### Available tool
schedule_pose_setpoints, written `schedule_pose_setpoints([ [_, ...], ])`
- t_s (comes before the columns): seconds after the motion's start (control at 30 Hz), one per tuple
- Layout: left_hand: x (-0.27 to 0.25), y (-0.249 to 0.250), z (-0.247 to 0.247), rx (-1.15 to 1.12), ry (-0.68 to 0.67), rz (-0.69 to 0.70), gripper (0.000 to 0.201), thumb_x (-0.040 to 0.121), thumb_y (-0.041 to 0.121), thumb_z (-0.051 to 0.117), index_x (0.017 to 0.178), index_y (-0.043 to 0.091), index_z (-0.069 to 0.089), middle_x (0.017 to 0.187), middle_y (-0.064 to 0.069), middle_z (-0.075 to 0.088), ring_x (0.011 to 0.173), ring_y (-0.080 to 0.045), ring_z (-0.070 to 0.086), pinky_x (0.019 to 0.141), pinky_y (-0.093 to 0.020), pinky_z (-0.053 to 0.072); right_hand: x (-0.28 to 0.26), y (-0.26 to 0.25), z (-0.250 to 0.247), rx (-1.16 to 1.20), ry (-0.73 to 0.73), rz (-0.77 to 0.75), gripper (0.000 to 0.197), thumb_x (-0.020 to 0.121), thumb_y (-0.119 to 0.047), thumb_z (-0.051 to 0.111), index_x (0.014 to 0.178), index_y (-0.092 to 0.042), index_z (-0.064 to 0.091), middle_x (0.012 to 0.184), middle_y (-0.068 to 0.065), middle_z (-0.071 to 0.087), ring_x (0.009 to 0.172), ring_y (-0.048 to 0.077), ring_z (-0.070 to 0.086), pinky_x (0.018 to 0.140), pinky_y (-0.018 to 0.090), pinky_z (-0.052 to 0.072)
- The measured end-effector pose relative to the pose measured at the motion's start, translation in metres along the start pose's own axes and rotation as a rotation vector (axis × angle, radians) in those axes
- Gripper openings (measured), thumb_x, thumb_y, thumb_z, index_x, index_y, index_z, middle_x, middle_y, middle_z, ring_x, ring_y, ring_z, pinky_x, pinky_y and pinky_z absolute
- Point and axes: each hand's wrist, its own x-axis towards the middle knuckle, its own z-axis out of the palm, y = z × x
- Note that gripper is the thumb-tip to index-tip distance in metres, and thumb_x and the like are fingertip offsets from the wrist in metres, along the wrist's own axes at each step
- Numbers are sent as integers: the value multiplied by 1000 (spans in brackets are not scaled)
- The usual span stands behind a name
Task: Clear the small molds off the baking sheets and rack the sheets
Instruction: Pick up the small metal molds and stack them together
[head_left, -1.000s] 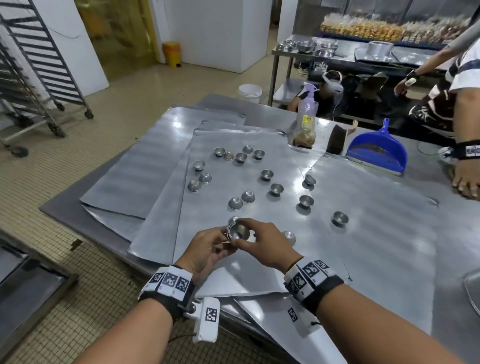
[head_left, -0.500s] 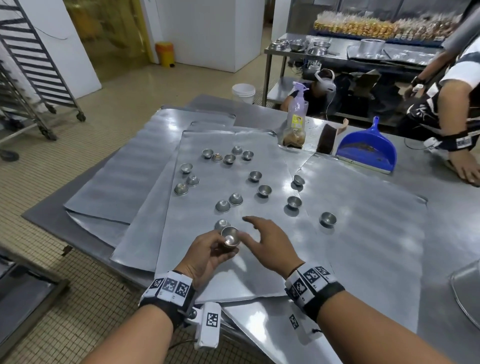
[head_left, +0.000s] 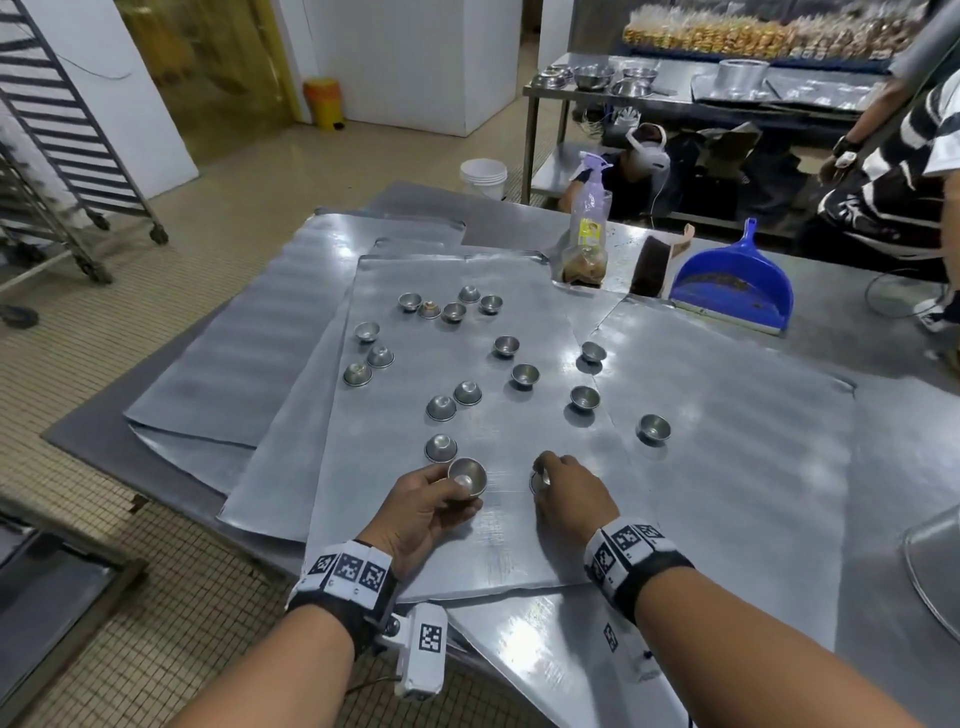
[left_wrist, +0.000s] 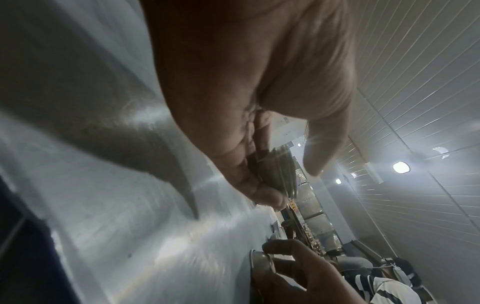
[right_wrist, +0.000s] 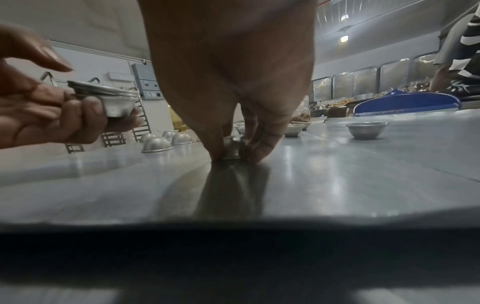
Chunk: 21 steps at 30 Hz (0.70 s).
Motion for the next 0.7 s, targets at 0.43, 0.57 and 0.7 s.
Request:
schedule_pose_setpoints([
  [0.43, 7, 4, -1, 0, -52, 4, 28, 88, -10, 63, 116, -9, 65, 99, -20, 69, 83, -27, 70, 75, -28, 60, -8, 3, 3, -14, 20, 10, 37, 92, -22, 59, 127, -14, 50, 124, 9, 50, 103, 30, 61, 87, 34, 49],
  [0.57, 9, 4, 1, 12, -60, -7, 25, 89, -8, 63, 114, -8, 66, 98, -20, 70, 84, -27, 70, 75, -29, 61, -7, 0, 1, 33, 29, 35, 43, 96, -26, 56, 137, -14, 44, 129, 12, 45, 105, 35, 60, 88, 36, 47],
  [0.7, 12, 5, 2, 23, -71, -17, 24, 89, -7, 64, 113, -8, 66, 98, -21, 70, 85, -28, 70, 77, -31, 61, -13, -2, -2, 137, 118, 7, 29, 92, -30, 62, 118, -18, 56, 118, 4, 43, 89, 28, 57, 80, 32, 46],
])
